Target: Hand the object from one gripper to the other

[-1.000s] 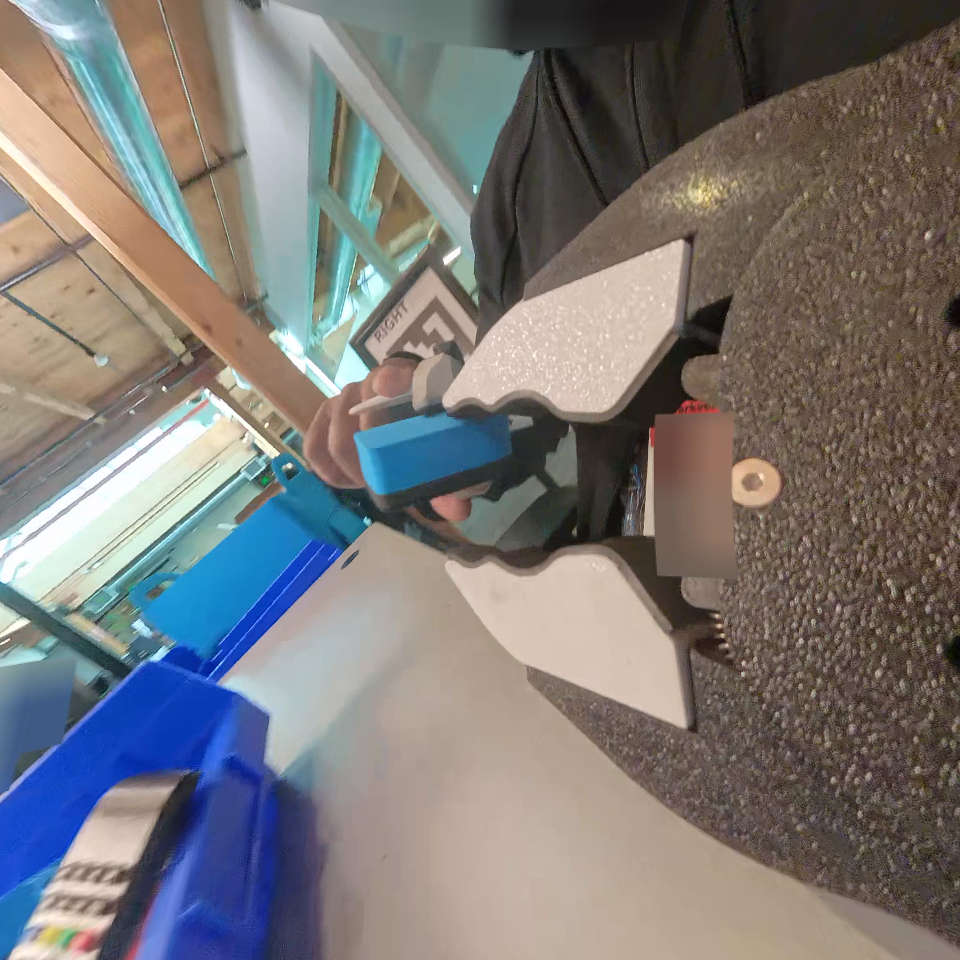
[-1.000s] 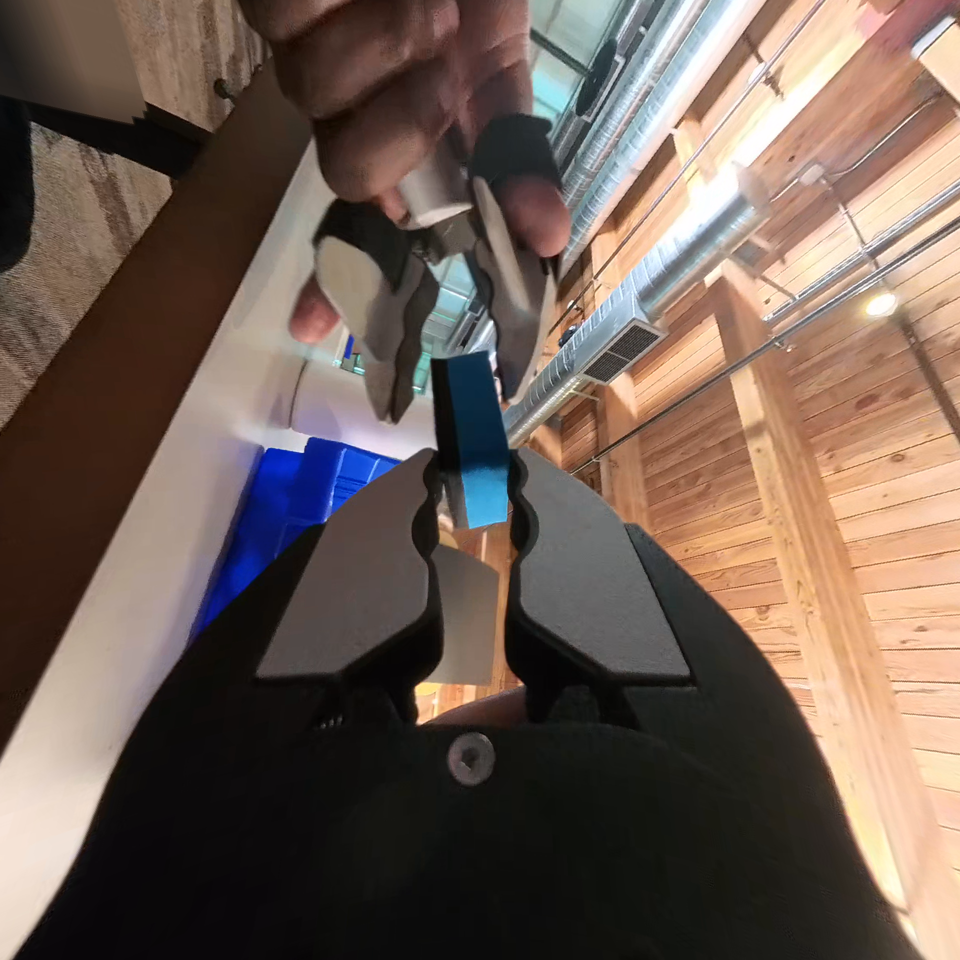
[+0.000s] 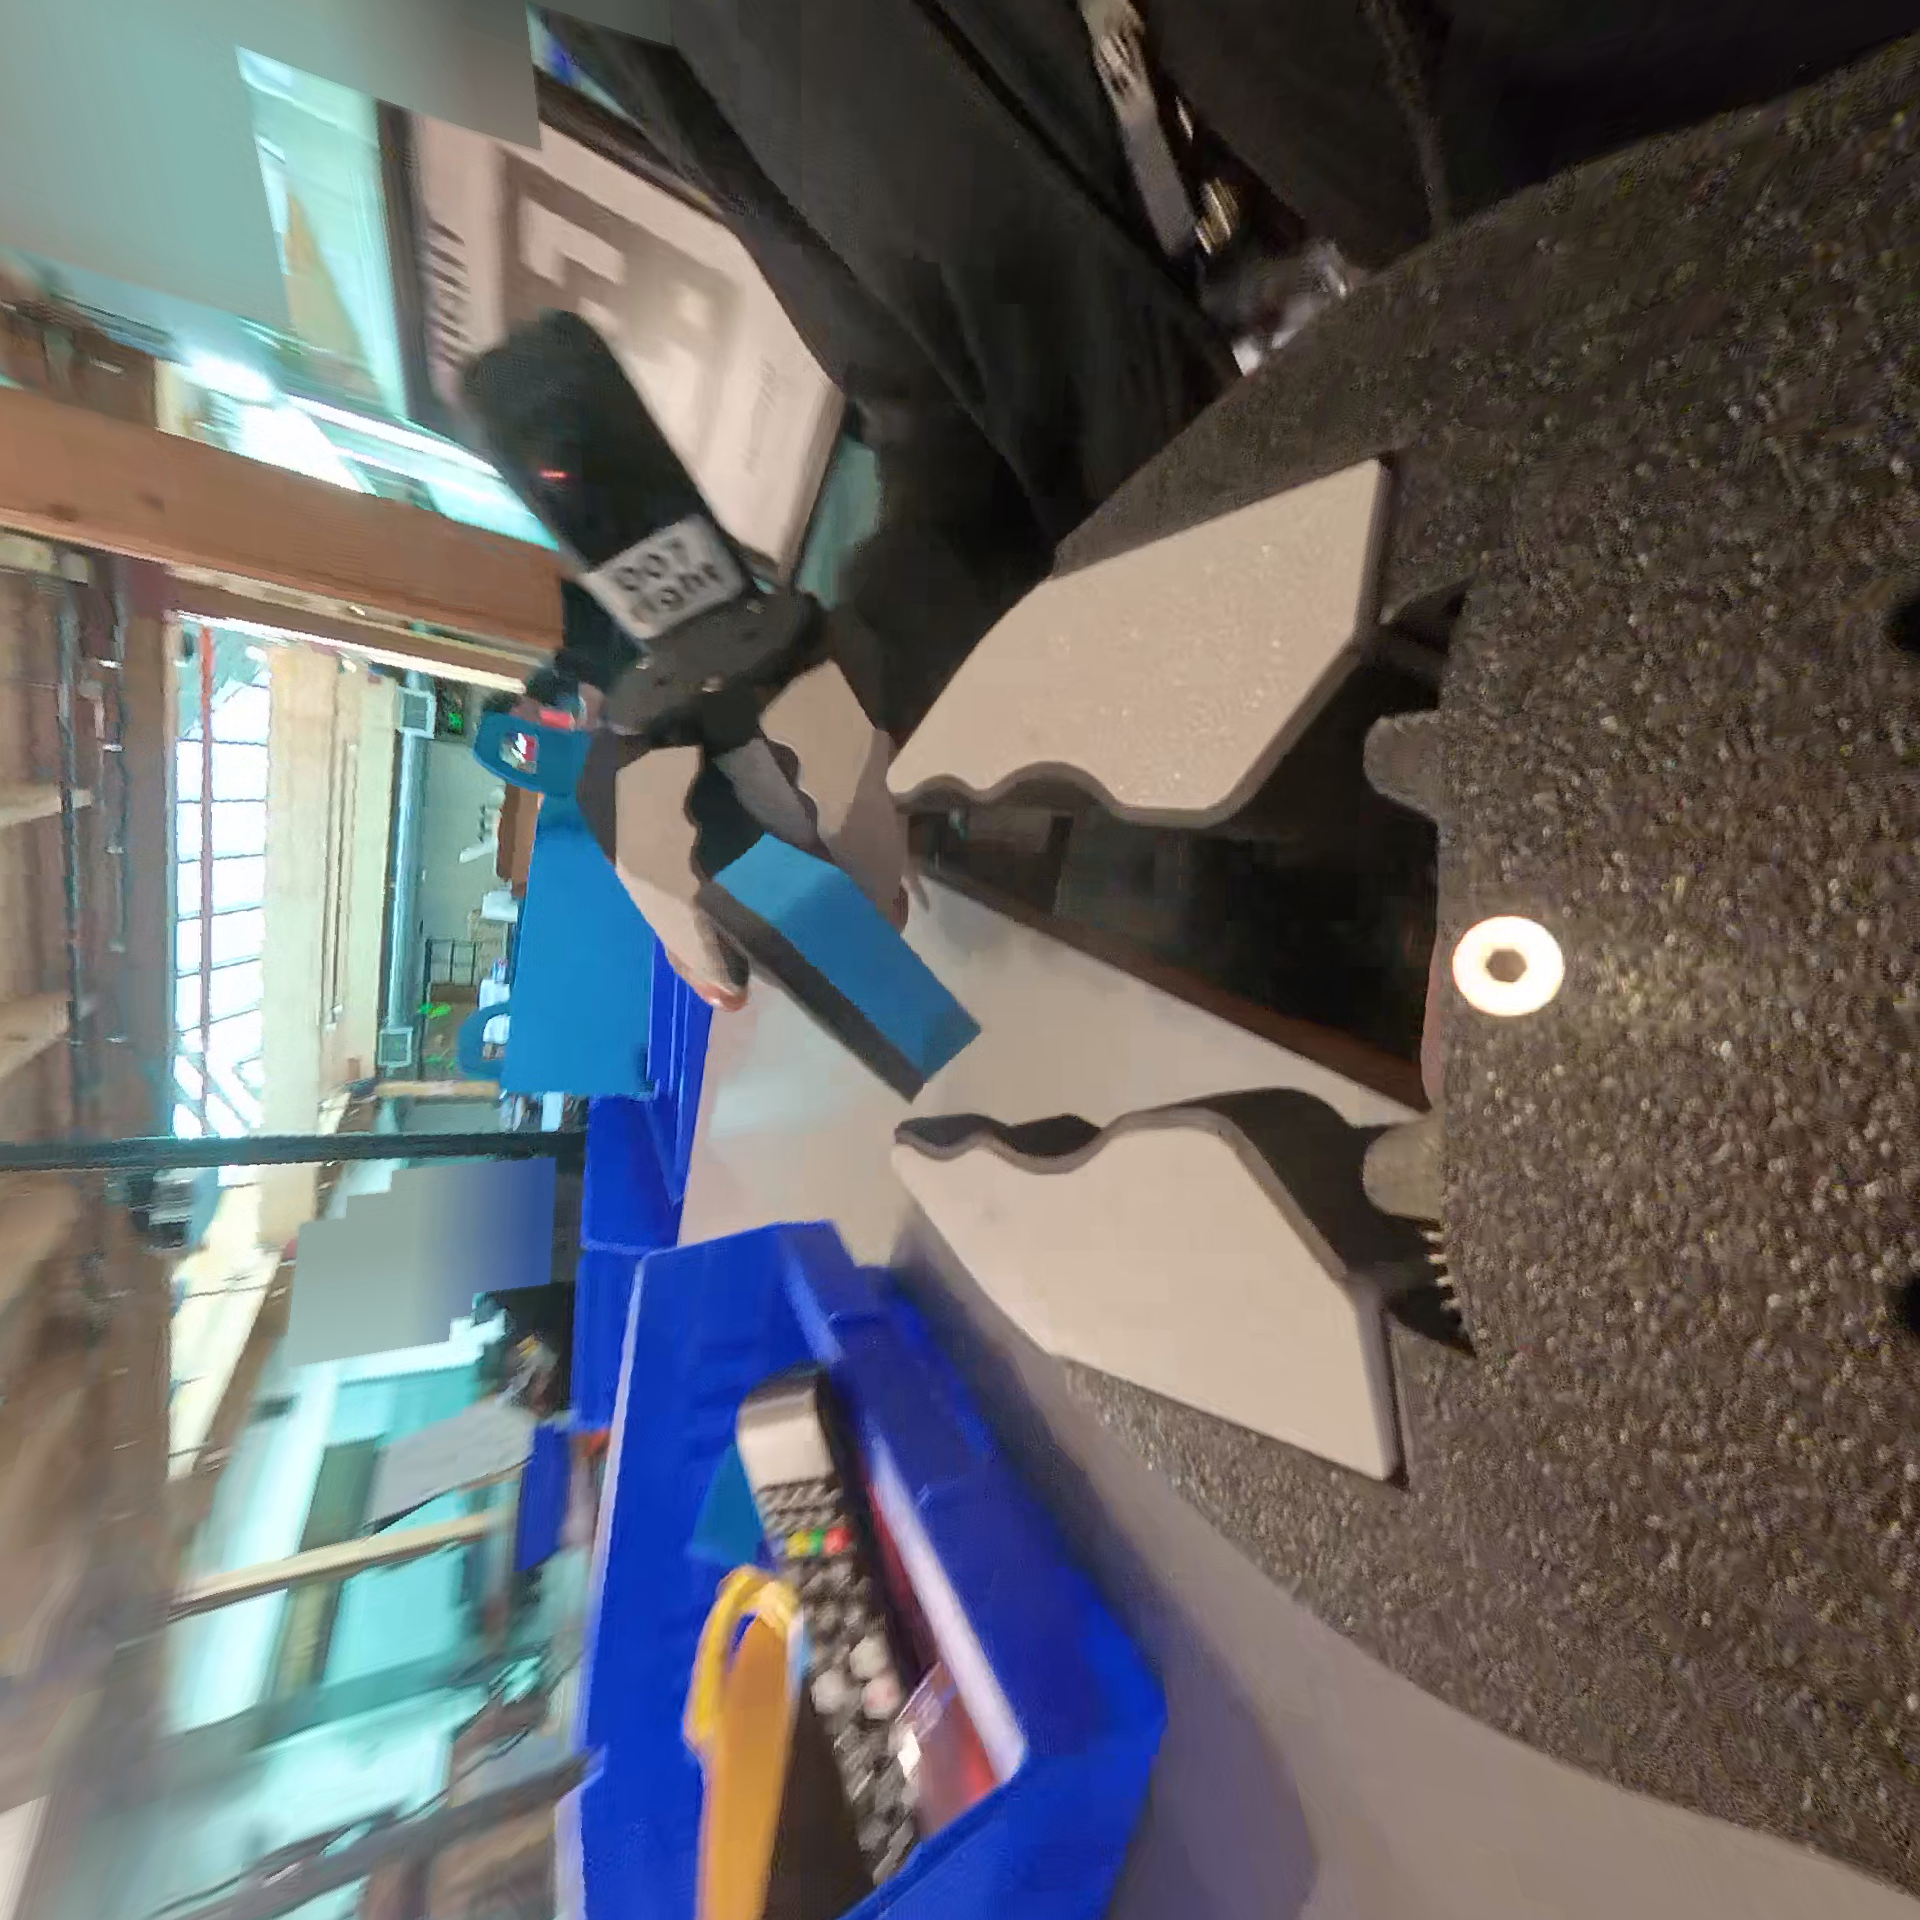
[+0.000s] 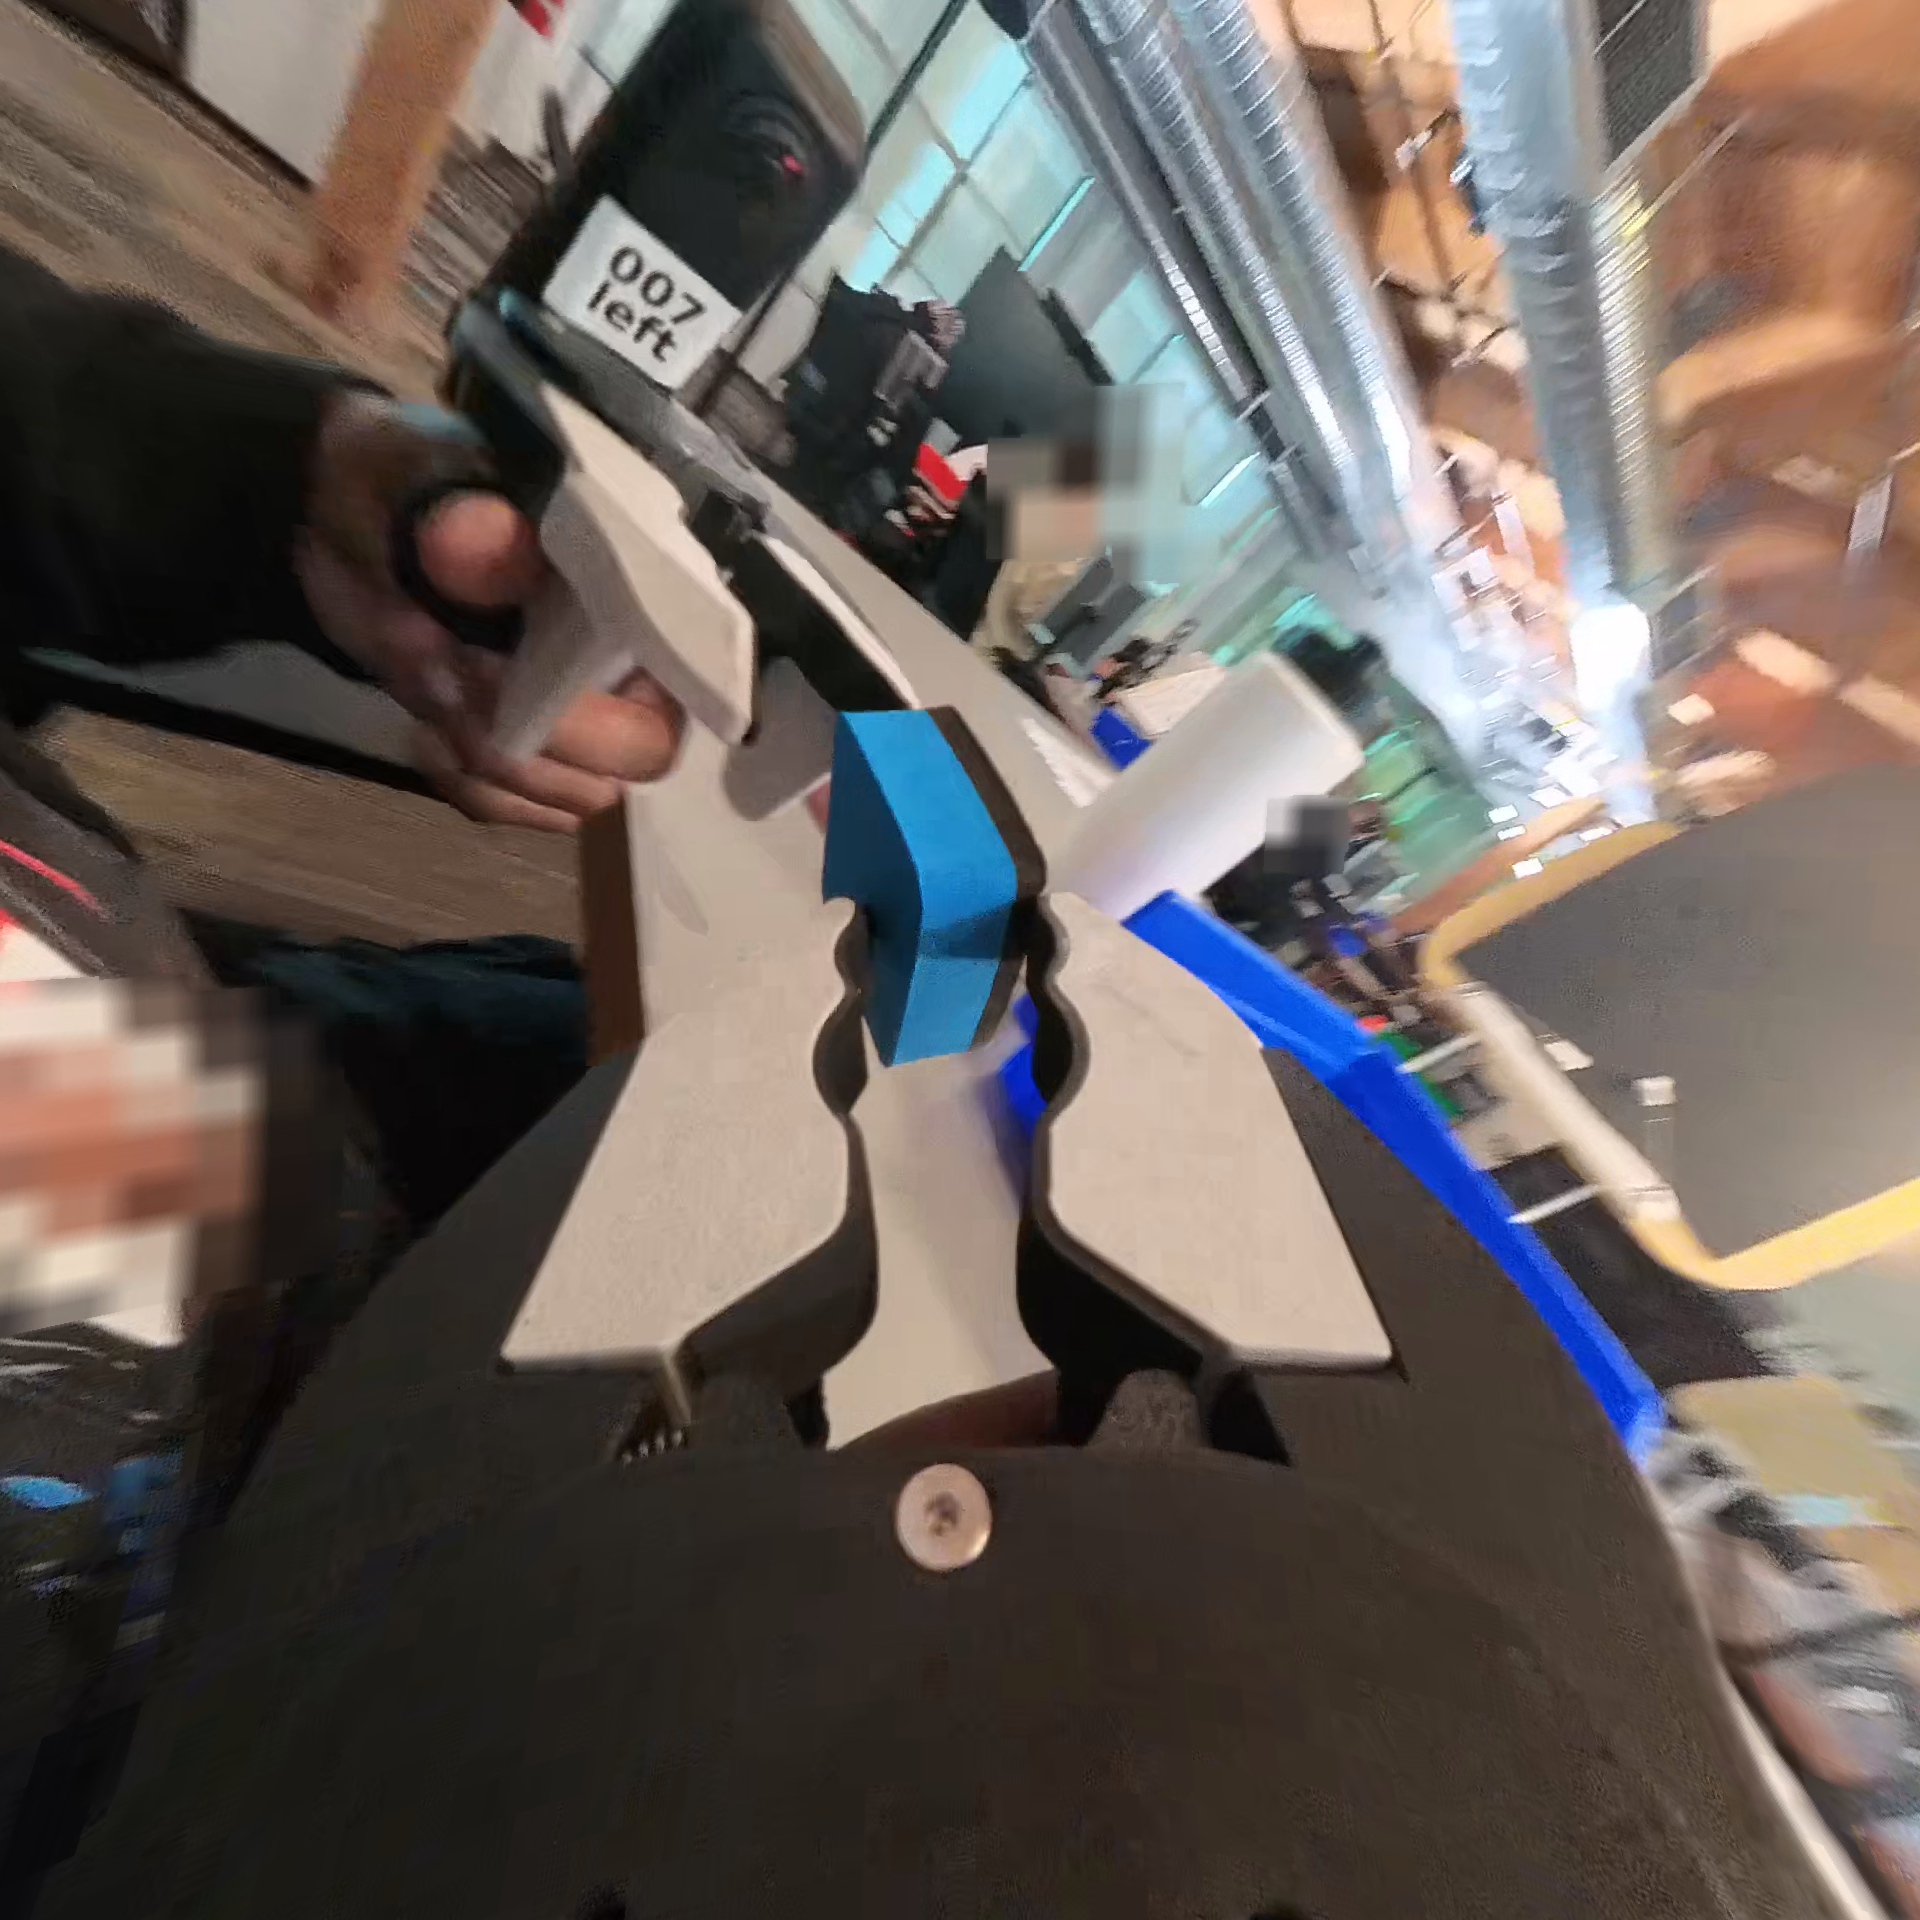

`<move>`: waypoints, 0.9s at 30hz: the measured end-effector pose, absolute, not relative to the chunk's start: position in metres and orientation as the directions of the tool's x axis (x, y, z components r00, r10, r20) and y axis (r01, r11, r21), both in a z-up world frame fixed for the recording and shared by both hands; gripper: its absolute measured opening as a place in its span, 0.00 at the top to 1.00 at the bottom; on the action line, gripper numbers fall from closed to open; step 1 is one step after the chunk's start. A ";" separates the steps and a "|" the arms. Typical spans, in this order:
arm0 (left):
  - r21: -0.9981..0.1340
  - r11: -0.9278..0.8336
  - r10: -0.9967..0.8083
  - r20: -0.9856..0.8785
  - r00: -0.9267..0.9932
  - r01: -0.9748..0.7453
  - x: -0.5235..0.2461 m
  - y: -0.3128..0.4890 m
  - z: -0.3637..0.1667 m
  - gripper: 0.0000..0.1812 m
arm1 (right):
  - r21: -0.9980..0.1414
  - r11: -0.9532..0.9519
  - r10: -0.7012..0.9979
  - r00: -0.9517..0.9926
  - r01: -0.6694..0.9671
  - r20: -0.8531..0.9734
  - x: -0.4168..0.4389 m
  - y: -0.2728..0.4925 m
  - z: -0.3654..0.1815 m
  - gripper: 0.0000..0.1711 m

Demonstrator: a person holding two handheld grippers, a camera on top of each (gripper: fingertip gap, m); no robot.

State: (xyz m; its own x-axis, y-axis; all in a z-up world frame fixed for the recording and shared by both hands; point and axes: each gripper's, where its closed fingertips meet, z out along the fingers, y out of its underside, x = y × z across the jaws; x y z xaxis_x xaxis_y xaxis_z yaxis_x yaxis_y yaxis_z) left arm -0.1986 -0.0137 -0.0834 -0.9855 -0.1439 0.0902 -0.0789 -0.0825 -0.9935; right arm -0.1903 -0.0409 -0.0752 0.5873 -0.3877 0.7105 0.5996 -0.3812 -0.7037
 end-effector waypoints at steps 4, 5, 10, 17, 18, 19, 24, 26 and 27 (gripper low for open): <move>-0.918 -0.155 -0.041 0.375 -0.926 -0.365 -0.196 -0.014 -0.075 0.65 | -0.522 -0.482 -0.363 0.382 0.704 0.850 -0.188 -0.044 -0.073 0.84; -0.890 -0.155 -0.019 0.437 -0.899 -0.430 -0.196 -0.015 -0.075 0.64 | -0.466 -0.499 -0.337 0.332 0.730 0.881 -0.190 -0.042 -0.075 0.84; -0.795 -0.073 0.066 0.599 -0.798 -0.602 -0.204 -0.031 -0.091 0.61 | -0.302 -0.508 -0.257 0.193 0.806 0.947 -0.203 -0.030 -0.081 0.84; -0.917 -0.095 -0.037 0.392 -0.919 -0.387 -0.201 -0.034 -0.096 0.66 | -0.462 -0.490 -0.303 0.352 0.740 0.886 -0.197 -0.028 -0.087 0.84; -0.946 -0.096 -0.084 0.318 -0.944 -0.310 -0.199 -0.032 -0.095 0.66 | -0.523 -0.485 -0.308 0.423 0.701 0.852 -0.195 -0.029 -0.091 0.81; -0.971 -0.085 -0.133 0.234 -0.963 -0.224 -0.196 -0.030 -0.094 0.66 | -0.591 -0.478 -0.308 0.506 0.650 0.806 -0.192 -0.031 -0.096 0.80; -0.967 0.024 -0.284 -0.249 -0.926 0.252 -0.197 -0.022 -0.089 0.66 | -0.880 -0.352 -0.314 0.845 0.320 0.433 -0.197 -0.038 -0.101 0.74; -0.917 0.062 -0.307 -0.393 -0.867 0.394 -0.201 -0.022 -0.088 0.67 | -0.967 -0.222 -0.270 0.945 0.128 0.187 -0.208 -0.037 -0.093 0.74; -0.887 0.072 -0.319 -0.453 -0.833 0.455 -0.202 -0.022 -0.086 0.67 | -0.985 -0.166 -0.237 0.967 0.053 0.092 -0.213 -0.036 -0.088 0.74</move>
State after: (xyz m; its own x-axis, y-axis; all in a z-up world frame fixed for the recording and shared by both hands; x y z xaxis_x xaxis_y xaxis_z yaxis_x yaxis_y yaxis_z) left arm -0.2025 -0.0218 -0.0859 -0.8326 -0.3185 -0.4531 0.4554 0.0717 -0.8874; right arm -0.2135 -0.0364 -0.0880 0.9672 -0.2367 0.0919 0.0530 -0.1659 -0.9847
